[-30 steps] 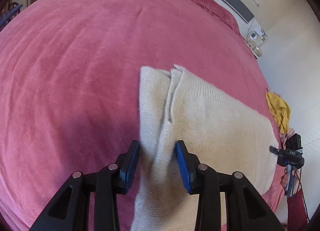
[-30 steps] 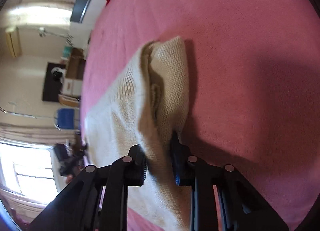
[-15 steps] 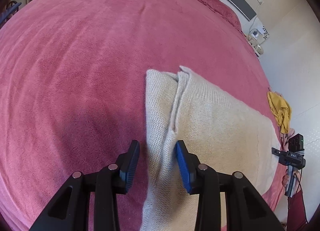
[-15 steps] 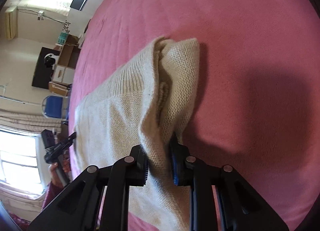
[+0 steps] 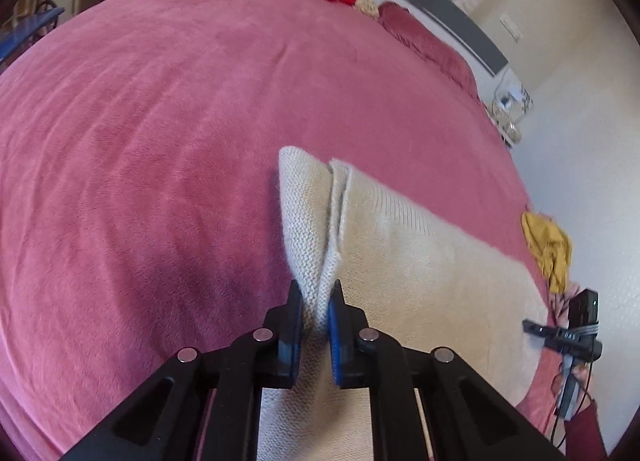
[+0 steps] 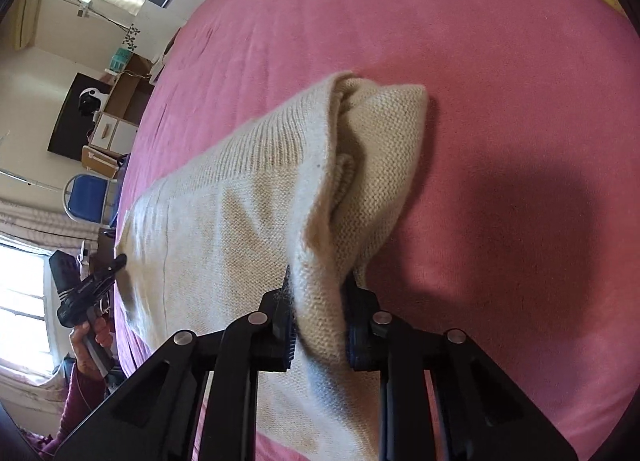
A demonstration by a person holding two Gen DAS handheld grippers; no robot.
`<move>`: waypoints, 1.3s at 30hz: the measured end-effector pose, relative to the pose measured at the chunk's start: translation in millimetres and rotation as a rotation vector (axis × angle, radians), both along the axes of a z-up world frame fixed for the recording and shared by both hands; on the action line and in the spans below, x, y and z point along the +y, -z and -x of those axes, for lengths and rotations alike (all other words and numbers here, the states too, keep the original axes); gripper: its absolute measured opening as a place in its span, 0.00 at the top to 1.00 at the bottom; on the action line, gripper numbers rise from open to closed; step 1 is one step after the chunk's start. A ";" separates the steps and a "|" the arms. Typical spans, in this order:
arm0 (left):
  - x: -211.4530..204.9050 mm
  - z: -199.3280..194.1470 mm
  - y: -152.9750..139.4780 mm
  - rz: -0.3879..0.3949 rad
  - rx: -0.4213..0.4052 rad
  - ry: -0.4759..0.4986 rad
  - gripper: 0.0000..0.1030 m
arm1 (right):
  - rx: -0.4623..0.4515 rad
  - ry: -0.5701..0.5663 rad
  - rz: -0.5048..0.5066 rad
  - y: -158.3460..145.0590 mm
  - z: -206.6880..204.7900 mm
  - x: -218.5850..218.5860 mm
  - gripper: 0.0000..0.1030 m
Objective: Fold clothes
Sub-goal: 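Close both grippers on the folded edge of the cream sweater, then lift the held edge and fold it over the sweater with both grippers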
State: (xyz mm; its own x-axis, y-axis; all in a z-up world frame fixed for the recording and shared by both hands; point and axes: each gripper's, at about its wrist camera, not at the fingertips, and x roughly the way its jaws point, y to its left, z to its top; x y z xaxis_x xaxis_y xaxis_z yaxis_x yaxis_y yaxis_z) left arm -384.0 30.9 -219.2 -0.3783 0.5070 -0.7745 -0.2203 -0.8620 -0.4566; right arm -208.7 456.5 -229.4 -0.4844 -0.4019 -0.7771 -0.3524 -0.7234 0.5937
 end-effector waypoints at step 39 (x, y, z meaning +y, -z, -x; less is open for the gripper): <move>-329.4 -237.5 -146.9 -0.194 0.349 -0.595 0.90 | 0.302 -0.631 0.335 -108.9 166.0 -356.1 0.83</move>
State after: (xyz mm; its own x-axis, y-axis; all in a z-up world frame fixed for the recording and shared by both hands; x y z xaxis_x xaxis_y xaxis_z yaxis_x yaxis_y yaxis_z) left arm -146.5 -298.4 -72.4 -0.8427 0.2535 -0.4750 0.1012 -0.7919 -0.6022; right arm -374.7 100.4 -120.5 -0.2577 -0.8624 -0.4357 0.2785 -0.4981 0.8212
